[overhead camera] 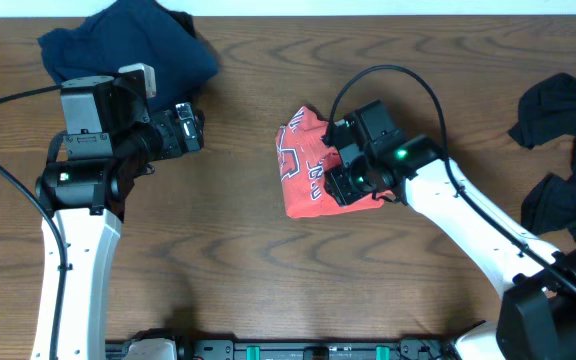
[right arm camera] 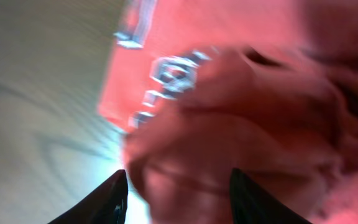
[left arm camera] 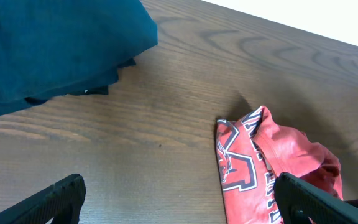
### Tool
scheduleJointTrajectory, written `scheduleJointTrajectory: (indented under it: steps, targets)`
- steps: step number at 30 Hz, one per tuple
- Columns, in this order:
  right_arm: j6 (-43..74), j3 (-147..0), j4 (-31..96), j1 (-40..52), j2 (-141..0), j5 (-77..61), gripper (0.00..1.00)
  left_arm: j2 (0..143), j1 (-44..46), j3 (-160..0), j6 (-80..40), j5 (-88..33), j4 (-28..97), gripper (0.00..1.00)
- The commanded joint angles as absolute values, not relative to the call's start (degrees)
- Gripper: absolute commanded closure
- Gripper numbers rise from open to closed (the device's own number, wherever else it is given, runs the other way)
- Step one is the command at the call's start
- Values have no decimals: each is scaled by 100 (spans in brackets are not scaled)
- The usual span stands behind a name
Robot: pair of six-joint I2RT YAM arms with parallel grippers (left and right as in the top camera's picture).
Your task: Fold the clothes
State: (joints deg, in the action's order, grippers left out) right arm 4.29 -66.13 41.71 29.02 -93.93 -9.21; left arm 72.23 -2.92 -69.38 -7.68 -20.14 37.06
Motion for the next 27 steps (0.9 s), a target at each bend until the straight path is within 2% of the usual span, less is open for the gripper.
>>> scheduleJointTrajectory:
  steps: [1,7,12,19,27]
  targets:
    - [950,-6331,4088,2797,-9767,102,51,7255,-322,-7030,-714,-1979,3708,2]
    - [982,-6283,3857,2432,-10200,172,53,7255,-320,-7030,-611,-1979,3736,2]
    - [921,-6438,3844,2250,-10031,134,55,7255,-320,-7030,-563,-1979,3776,2]
    - [285,-7032,3935,2451,-9201,-196,52,7255,-320,-7030,-565,-1750,3771,2]
    - [644,-7120,3656,2707,-9402,-454,52,7255,-373,-7030,-565,-1680,3769,2]
